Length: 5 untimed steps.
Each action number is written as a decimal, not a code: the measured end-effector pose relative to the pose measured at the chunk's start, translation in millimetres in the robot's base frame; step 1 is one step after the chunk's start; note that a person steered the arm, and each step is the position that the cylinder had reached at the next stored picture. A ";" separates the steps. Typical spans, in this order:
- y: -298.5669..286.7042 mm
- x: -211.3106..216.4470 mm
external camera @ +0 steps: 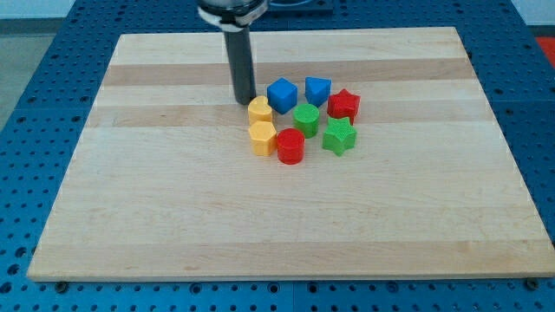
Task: Push yellow heart along with yellow hexagon slightly down
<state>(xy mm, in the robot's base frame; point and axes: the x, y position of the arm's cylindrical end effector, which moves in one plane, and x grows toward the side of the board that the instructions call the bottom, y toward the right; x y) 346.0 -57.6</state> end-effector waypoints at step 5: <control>17.2 2.1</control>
<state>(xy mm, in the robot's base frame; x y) 348.0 -40.4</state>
